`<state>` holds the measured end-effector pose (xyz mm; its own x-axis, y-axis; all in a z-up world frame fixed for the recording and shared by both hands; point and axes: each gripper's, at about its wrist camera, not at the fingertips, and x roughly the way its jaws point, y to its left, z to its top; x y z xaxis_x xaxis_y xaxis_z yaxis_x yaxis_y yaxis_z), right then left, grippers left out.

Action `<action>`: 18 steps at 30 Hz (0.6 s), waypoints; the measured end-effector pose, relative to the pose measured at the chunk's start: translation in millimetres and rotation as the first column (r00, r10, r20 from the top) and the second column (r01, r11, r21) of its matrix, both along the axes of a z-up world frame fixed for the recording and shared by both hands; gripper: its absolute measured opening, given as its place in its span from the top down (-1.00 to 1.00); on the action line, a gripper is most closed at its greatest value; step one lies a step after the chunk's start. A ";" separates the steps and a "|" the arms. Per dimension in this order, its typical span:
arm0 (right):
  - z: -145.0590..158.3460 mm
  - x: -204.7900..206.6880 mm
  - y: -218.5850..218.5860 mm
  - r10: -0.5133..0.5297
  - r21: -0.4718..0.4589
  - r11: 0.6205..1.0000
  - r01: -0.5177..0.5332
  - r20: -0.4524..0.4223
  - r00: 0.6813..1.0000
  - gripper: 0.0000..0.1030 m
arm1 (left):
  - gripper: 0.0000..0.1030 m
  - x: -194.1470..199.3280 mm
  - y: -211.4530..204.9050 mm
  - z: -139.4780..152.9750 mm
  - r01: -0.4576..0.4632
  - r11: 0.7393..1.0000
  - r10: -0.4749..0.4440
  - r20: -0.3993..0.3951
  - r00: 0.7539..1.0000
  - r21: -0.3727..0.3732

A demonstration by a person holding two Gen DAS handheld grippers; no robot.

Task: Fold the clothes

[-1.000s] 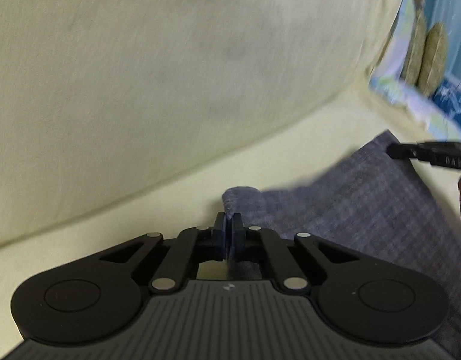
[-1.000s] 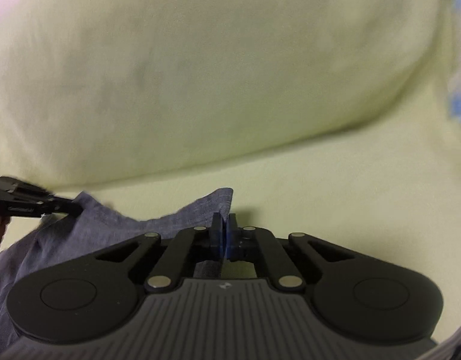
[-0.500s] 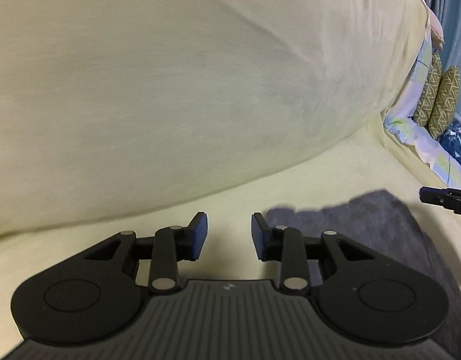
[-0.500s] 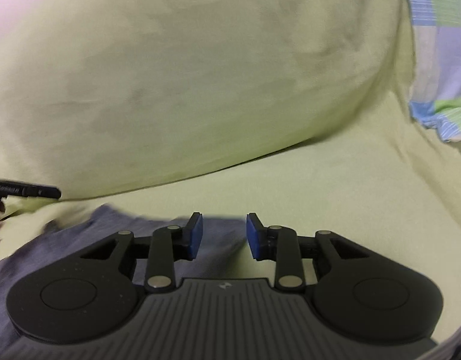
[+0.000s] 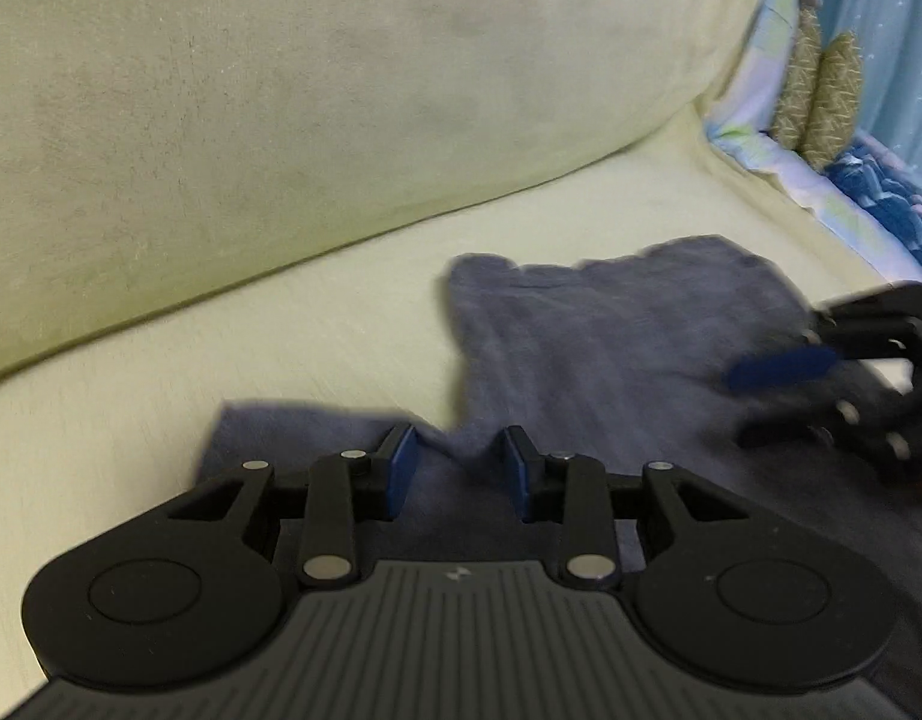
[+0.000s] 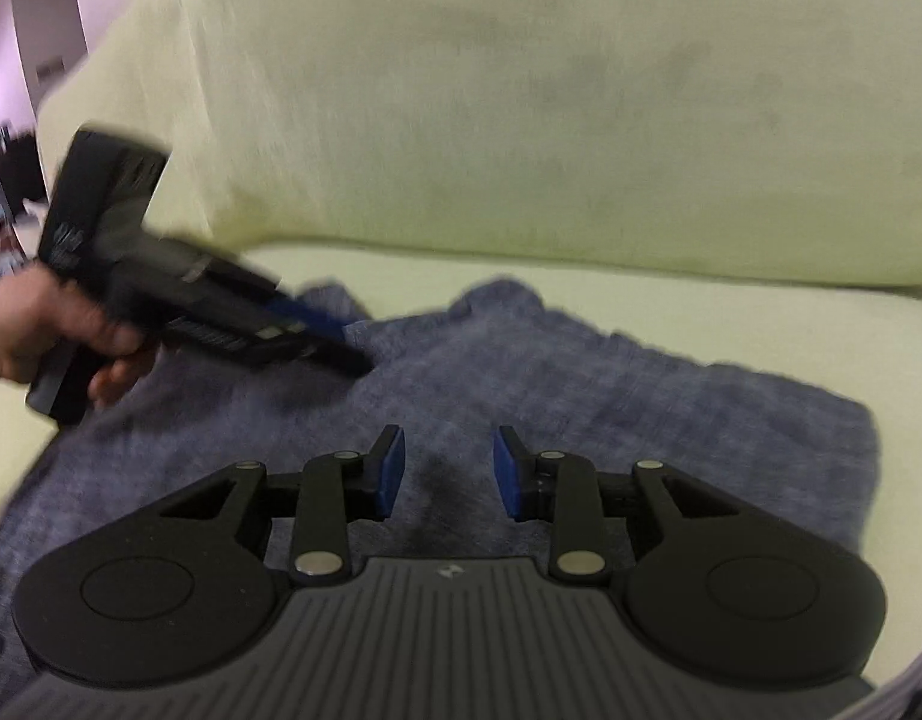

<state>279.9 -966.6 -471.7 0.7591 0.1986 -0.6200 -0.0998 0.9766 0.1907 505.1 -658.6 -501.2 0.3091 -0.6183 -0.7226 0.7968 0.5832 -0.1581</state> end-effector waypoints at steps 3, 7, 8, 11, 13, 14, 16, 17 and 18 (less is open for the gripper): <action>-3.5 -12.6 -3.4 -0.036 0.002 0.999 0.036 -0.003 0.999 0.46 | 0.31 15.2 1.8 -0.1 -0.073 0.996 0.072 -0.019 0.997 -0.053; 0.0 -36.1 -5.1 -0.075 -0.005 0.997 0.075 0.002 0.997 0.46 | 0.28 9.8 31.7 16.1 -0.129 0.982 0.127 -0.024 0.992 -0.137; 2.7 -46.4 -3.9 -0.069 -0.006 0.998 0.069 -0.001 0.998 0.46 | 0.26 2.2 43.0 19.8 -0.132 0.982 0.130 -0.023 0.991 -0.134; -1.7 -64.4 2.9 -0.039 -0.029 0.999 0.038 -0.033 0.999 0.40 | 0.25 -26.9 88.6 29.1 -0.148 0.983 0.146 -0.029 0.989 -0.110; -4.9 -75.2 6.3 -0.035 -0.047 0.998 0.033 -0.052 0.998 0.39 | 0.25 -53.6 121.8 27.1 -0.173 0.983 0.171 -0.031 0.985 -0.065; -6.3 -81.3 6.4 -0.051 -0.054 0.997 0.048 -0.056 0.997 0.39 | 0.25 -61.6 136.3 23.2 -0.194 0.980 0.192 -0.036 0.981 -0.042; -8.7 -93.6 6.5 -0.083 -0.068 0.995 0.079 -0.065 0.994 0.39 | 0.25 -75.5 165.4 14.8 -0.237 0.972 0.237 -0.050 0.970 0.001; -7.4 -100.7 6.7 -0.108 -0.079 0.992 0.102 -0.070 0.992 0.39 | 0.25 -81.9 182.2 11.2 -0.260 0.966 0.260 -0.051 0.964 0.002; -6.2 -107.5 7.1 -0.127 -0.090 0.989 0.120 -0.074 0.989 0.39 | 0.25 -88.1 199.4 7.7 -0.284 0.959 0.283 -0.050 0.958 0.000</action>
<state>172.4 -959.6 -477.9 0.7221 0.0502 -0.6900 0.0349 0.9934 0.1088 416.9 -459.3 -493.5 0.4364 -0.5155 -0.7375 0.5901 0.7827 -0.1979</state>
